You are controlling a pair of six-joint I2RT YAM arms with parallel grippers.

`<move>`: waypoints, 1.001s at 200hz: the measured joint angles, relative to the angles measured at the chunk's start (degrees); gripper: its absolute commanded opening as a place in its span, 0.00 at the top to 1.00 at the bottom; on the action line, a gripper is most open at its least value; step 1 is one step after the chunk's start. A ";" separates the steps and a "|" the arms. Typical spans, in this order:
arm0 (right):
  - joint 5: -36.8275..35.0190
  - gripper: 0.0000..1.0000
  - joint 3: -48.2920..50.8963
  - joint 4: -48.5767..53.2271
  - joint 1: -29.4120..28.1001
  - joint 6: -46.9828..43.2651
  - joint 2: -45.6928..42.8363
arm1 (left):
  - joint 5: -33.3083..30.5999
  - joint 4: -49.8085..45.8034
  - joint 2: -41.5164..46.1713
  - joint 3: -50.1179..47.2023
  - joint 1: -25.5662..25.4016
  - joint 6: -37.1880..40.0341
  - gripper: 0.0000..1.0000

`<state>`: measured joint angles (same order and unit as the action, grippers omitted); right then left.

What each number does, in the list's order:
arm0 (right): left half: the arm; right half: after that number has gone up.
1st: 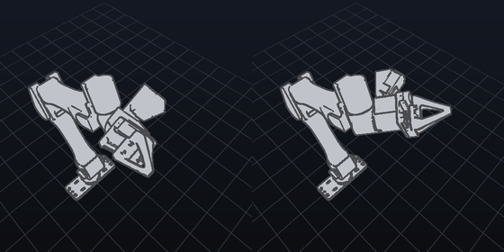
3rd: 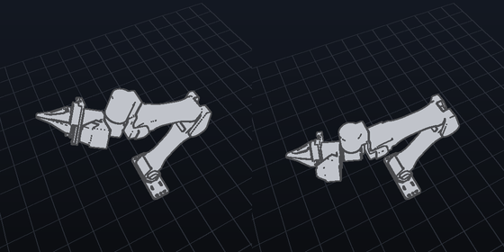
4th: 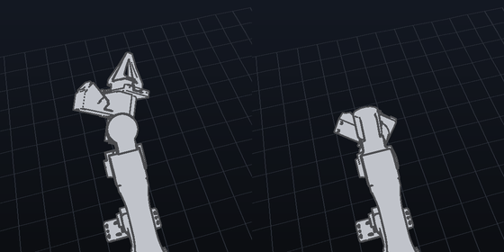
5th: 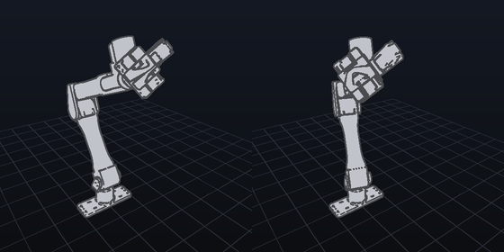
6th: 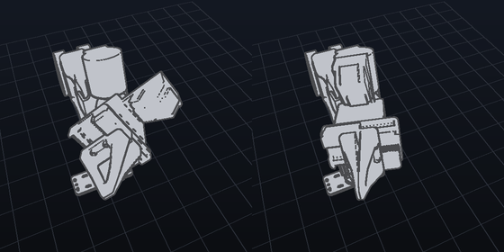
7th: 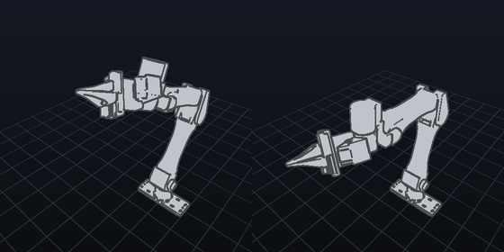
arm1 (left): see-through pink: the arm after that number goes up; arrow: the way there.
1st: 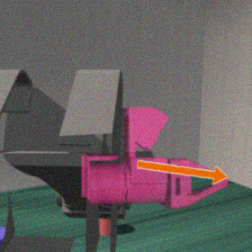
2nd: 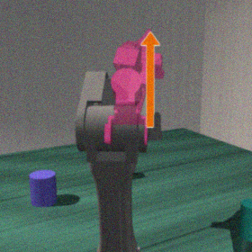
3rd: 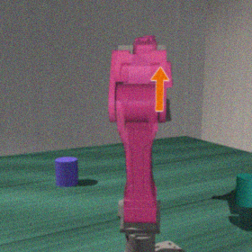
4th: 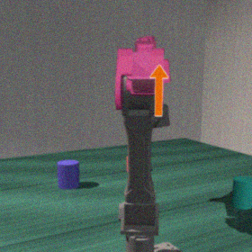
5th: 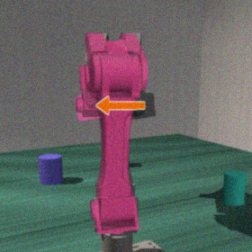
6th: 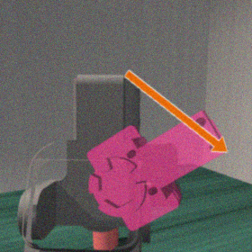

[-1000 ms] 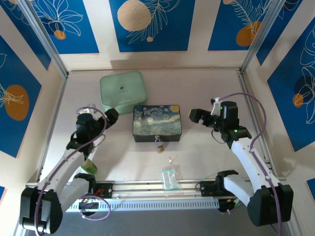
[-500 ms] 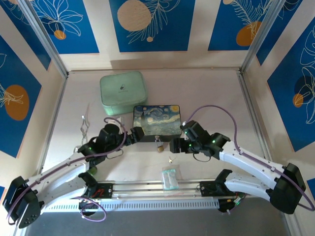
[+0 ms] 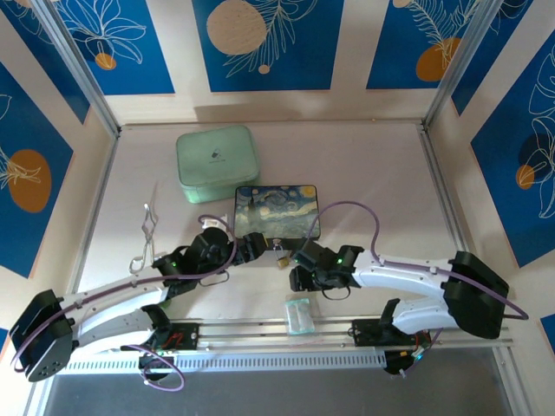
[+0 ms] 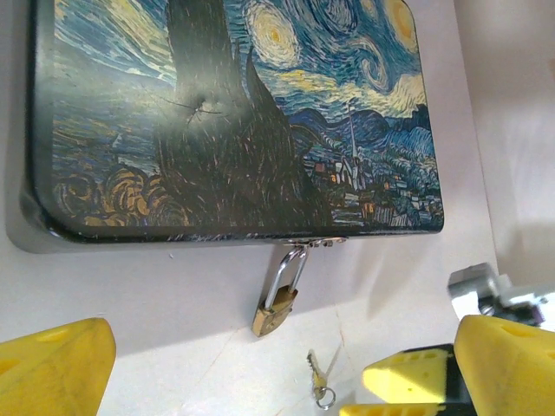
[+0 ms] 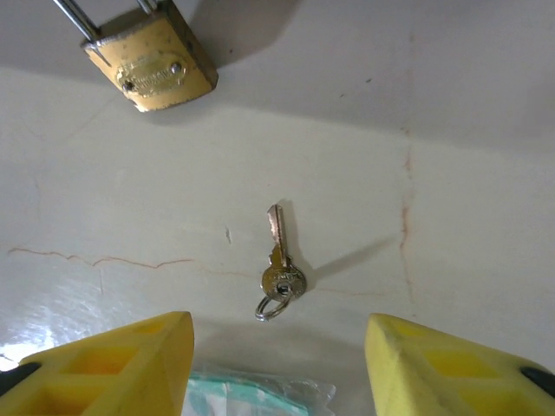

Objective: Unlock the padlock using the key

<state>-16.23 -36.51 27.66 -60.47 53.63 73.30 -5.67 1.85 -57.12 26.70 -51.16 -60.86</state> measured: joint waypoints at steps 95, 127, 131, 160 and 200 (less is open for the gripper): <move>-1.77 0.69 -1.77 -1.49 -1.31 1.11 6.27 | -0.66 2.25 -0.72 -0.85 -0.13 -1.36 0.00; -2.08 0.72 -2.80 -0.42 -2.62 2.05 7.76 | -0.87 2.25 -0.87 -0.85 -0.15 -1.75 0.00; -2.12 0.73 -2.91 -0.09 -2.82 2.21 7.96 | -0.87 2.25 -0.87 -0.85 -0.15 -1.79 0.00; -3.02 0.76 -2.95 0.92 -3.72 3.13 8.70 | -1.07 2.27 -1.22 -0.87 -0.37 -1.86 0.00; -3.54 0.76 -2.93 0.79 -3.63 3.69 8.70 | -1.64 2.51 -1.25 -0.90 -0.70 -1.84 0.00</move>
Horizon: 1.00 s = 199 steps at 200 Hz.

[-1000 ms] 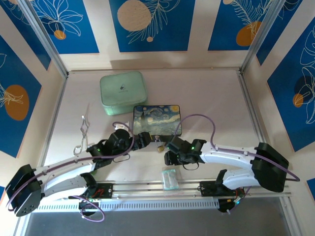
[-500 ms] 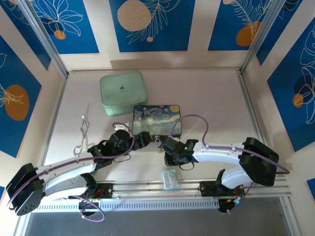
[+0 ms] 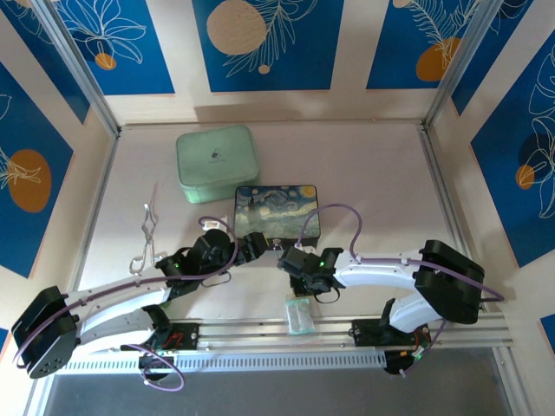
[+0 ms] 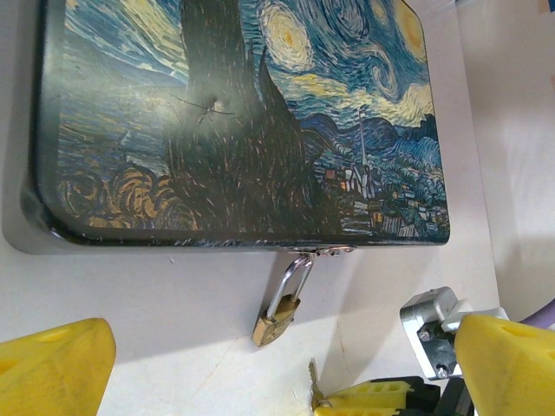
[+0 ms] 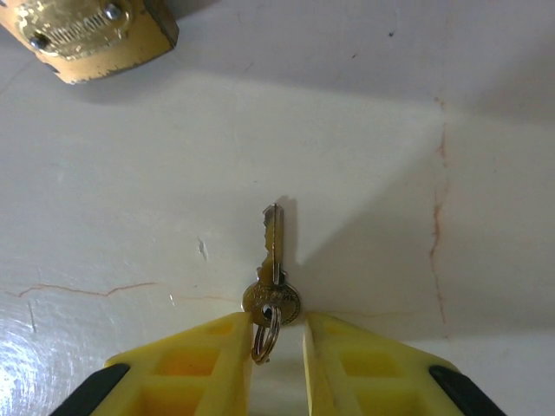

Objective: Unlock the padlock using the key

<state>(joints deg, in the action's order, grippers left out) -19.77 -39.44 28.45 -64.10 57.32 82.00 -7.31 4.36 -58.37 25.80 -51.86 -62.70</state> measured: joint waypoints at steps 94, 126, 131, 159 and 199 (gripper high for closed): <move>1.33 0.92 0.24 -0.09 2.23 -1.70 -0.09 | -0.55 0.79 -0.74 0.00 -0.04 -0.02 0.00; 1.77 0.96 1.22 -1.84 3.23 -2.80 -1.05 | -0.52 1.22 -1.73 0.00 -0.04 -0.02 0.00; 1.81 0.96 1.66 -2.34 3.50 -3.02 -1.46 | -0.55 1.38 -1.88 0.00 -0.04 -0.04 0.00; 2.84 0.97 5.22 -4.42 6.16 -4.55 -5.33 | -0.48 3.56 -3.48 0.00 -0.46 -0.90 0.07; 6.12 0.97 8.11 -5.57 10.10 -6.88 -11.65 | -0.94 10.99 -8.44 -0.46 -4.59 -3.63 0.16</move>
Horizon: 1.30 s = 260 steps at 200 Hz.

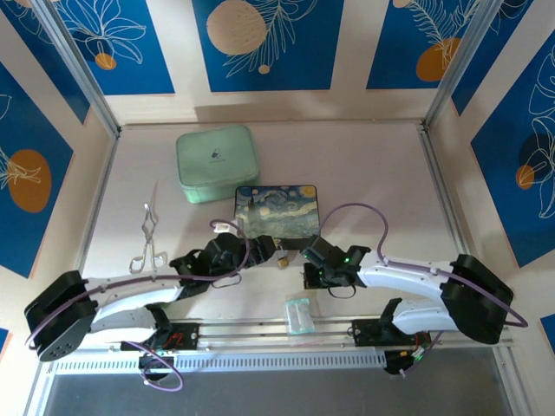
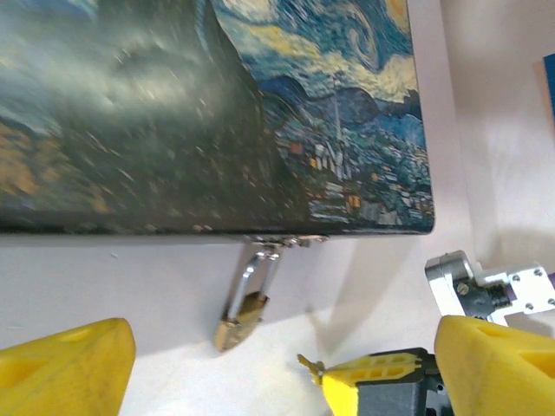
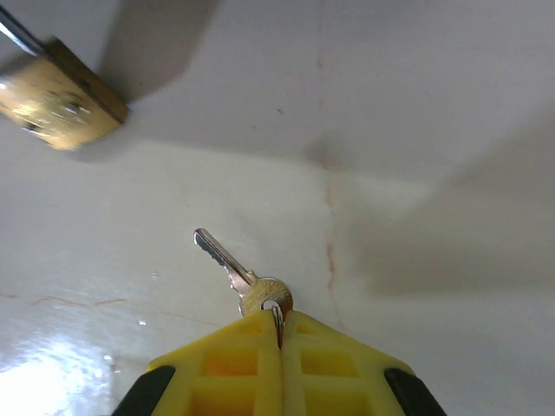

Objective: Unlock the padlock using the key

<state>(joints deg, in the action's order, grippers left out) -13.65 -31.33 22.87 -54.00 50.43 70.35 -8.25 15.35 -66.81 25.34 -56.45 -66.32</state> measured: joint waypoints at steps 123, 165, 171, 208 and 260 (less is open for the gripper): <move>6.16 0.97 -3.45 -2.89 1.46 -3.13 -9.60 | -0.81 15.50 -9.84 0.31 -7.10 -20.09 0.41; 6.23 0.97 -4.26 -3.85 0.76 -3.10 -9.86 | -0.87 17.68 -10.64 0.52 -7.61 -23.10 0.70; 6.23 0.97 -4.26 -3.89 0.76 -3.10 -9.86 | -0.85 17.64 -10.64 0.61 -7.61 -23.37 0.73; 6.36 0.97 -4.26 -4.39 0.76 -3.08 -9.84 | -0.87 16.61 -10.71 1.36 -7.58 -24.09 1.00; 7.48 0.41 -4.11 -5.84 1.70 -1.97 -10.16 | -1.27 14.19 -10.60 1.95 -7.61 -23.08 1.00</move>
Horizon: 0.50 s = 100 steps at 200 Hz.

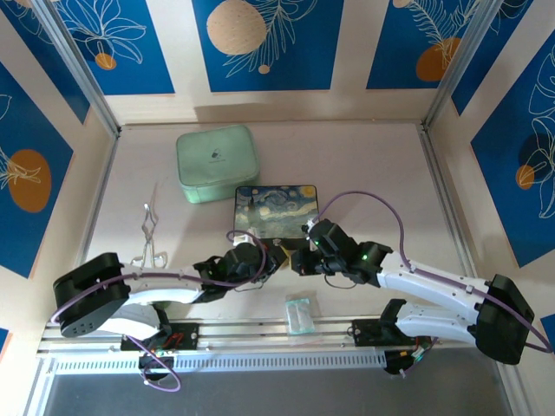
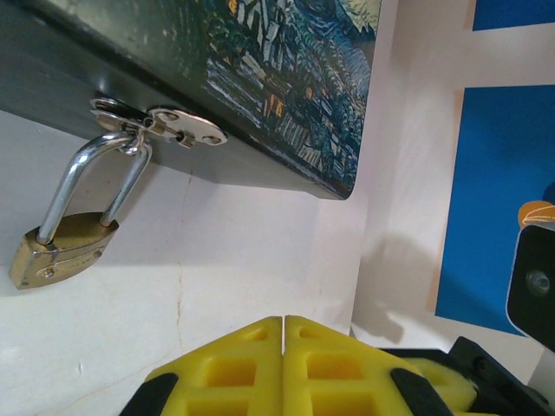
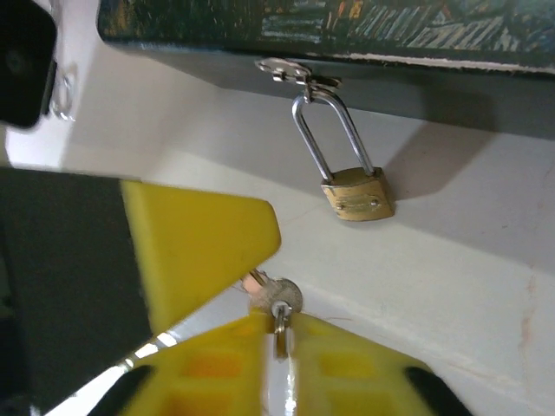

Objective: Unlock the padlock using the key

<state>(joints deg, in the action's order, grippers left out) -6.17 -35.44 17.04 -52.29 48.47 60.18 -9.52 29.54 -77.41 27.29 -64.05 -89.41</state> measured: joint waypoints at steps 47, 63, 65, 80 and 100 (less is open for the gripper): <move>11.30 0.15 5.62 -7.17 12.20 2.01 -9.88 | -2.29 -2.03 7.17 0.76 0.63 10.01 1.00; 19.02 0.16 7.52 -13.66 18.71 3.08 -12.46 | -0.22 0.00 8.74 0.72 1.62 15.78 1.00; 19.67 0.16 7.67 -14.34 19.17 3.28 -12.57 | 0.20 0.28 8.83 0.72 1.77 16.33 1.00; 25.35 0.20 8.55 -19.65 22.34 3.67 -13.57 | 3.67 2.56 9.88 0.70 3.52 21.31 1.00; 30.45 0.29 8.94 -25.68 23.54 3.74 -14.82 | 7.65 2.62 12.09 0.92 5.05 27.52 1.00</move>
<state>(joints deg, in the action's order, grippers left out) 24.27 -26.50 -8.64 -28.75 52.21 45.36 -1.87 32.16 -65.32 28.21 -59.00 -61.89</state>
